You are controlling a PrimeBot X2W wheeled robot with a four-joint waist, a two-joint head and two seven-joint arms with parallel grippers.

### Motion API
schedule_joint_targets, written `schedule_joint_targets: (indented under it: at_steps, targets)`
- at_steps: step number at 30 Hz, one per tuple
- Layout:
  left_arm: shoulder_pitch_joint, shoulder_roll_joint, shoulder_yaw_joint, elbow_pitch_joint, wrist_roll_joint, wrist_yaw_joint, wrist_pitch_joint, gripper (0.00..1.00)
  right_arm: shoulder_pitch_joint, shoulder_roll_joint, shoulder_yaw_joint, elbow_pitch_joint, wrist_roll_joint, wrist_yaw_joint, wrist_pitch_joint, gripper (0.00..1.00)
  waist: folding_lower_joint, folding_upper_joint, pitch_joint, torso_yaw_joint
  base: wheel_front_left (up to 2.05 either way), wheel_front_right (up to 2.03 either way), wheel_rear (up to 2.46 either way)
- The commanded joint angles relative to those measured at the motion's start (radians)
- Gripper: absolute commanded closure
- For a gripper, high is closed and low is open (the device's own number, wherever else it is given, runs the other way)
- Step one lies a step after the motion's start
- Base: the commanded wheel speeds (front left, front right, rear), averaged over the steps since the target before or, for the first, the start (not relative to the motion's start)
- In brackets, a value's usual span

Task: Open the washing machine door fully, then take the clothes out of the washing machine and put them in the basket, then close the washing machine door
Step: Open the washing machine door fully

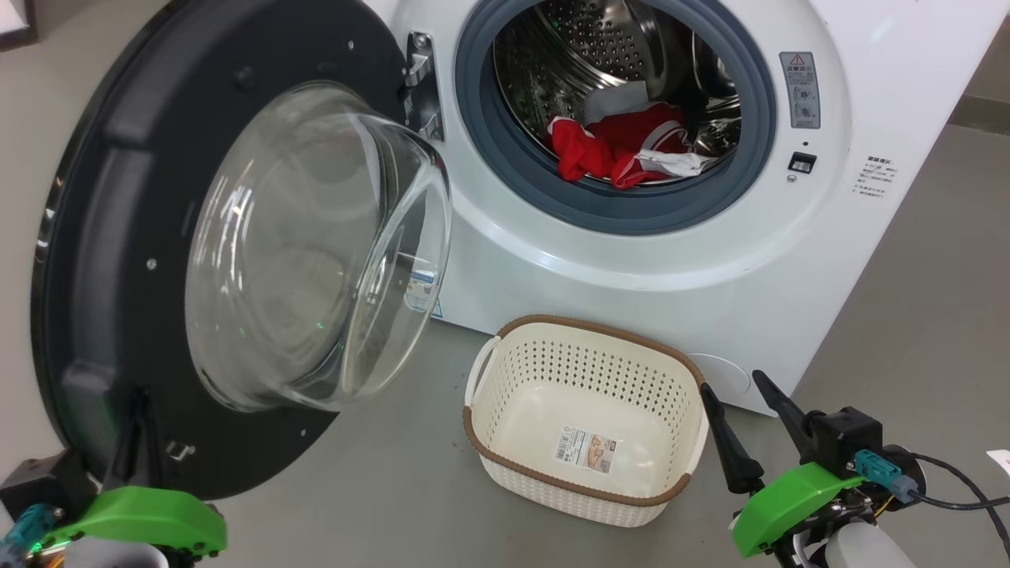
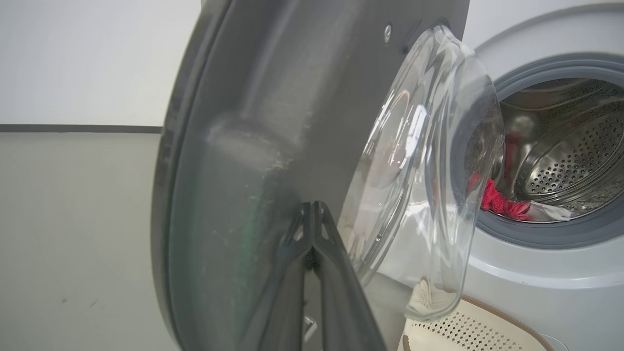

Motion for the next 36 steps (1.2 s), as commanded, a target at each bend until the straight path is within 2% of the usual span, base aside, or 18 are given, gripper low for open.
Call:
schedule_joint_targets:
  at_steps: [1, 20, 36]
  targets:
    - [-0.051, 0.046, 0.054, -0.004, -0.009, 0.001, -0.012, 1.00, -0.023, -0.005, 0.018, -0.021, -0.006, 0.000, -0.009, 0.00, 0.0000, 0.0000, 0.000, 0.000, 0.00, 0.00, 0.00]
    - [-0.211, 0.114, 0.141, 0.270, -0.004, -0.086, -0.055, 1.00, -0.030, -0.044, 0.033, -0.021, -0.011, 0.000, -0.009, 0.00, 0.0000, 0.0000, 0.044, 0.000, 0.00, 0.00, 0.00]
    - [-0.317, 0.131, 0.206, 0.409, 0.086, -0.126, -0.056, 1.00, -0.066, -0.065, 0.062, -0.015, -0.014, 0.000, -0.009, 0.00, 0.0000, 0.0000, 0.075, -0.016, 0.00, 0.00, 0.00]
